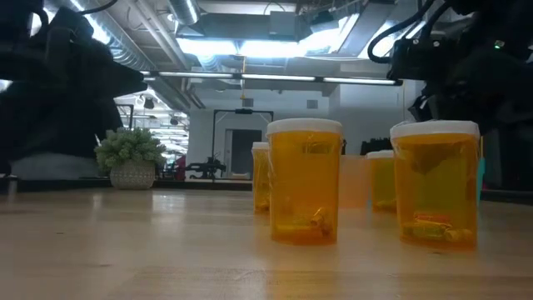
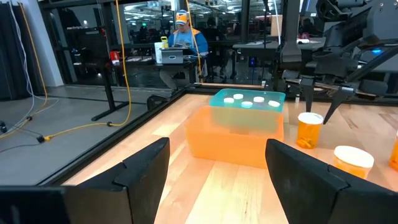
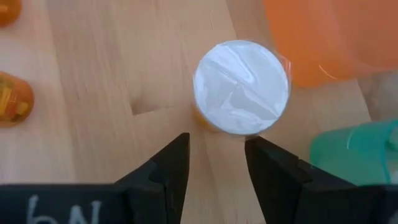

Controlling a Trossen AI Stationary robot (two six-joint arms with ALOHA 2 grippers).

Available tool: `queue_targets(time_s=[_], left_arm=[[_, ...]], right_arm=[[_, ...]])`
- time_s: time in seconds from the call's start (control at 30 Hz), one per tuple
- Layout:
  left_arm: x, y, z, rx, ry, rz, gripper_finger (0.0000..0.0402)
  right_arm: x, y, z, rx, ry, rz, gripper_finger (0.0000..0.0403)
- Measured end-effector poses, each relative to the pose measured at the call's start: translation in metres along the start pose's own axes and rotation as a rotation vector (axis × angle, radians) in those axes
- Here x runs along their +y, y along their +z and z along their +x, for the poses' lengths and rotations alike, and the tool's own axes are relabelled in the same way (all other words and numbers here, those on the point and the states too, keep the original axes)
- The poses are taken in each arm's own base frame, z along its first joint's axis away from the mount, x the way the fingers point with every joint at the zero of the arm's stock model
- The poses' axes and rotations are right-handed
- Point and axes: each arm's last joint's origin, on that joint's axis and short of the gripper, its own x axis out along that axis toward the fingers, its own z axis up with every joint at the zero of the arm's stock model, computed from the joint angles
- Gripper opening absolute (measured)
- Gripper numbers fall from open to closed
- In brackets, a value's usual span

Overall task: Pick and place medicine bottles into bin by pill shape (circle, oval)
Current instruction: Put the large orange pill bottle into the orange bin

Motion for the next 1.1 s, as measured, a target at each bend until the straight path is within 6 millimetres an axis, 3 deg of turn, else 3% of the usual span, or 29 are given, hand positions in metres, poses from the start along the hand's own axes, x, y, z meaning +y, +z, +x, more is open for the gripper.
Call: queue_targets(time_s=[0.13,0.47,0.67,0.9,1.1], left_arm=[[0.0,0.0,0.0,0.0,0.0,0.0,0.0257],[0.0,0.0,0.0,0.0,0.0,0.0,0.0257],[0.0,0.0,0.0,0.0,0.0,0.0,0.0257],[0.0,0.0,0.0,0.0,0.0,0.0,0.0257],[0.0,0.0,0.0,0.0,0.0,0.0,0.0257]], right_arm=[[-0.001,0.0,0.0,0.002,-0.006,0.041,0.0174],[-0.001,0.001,0.0,-0.008,-0.006,0.079,0.0273],[-0.002,0.002,0.0,-0.036,-0.042,0.064,0.0278],[0.003,0.003,-0.002,0.067,0.104,0.093,0.0271],[0.001,0.025,-0.031,0.093,-0.039,0.051,0.0261]])
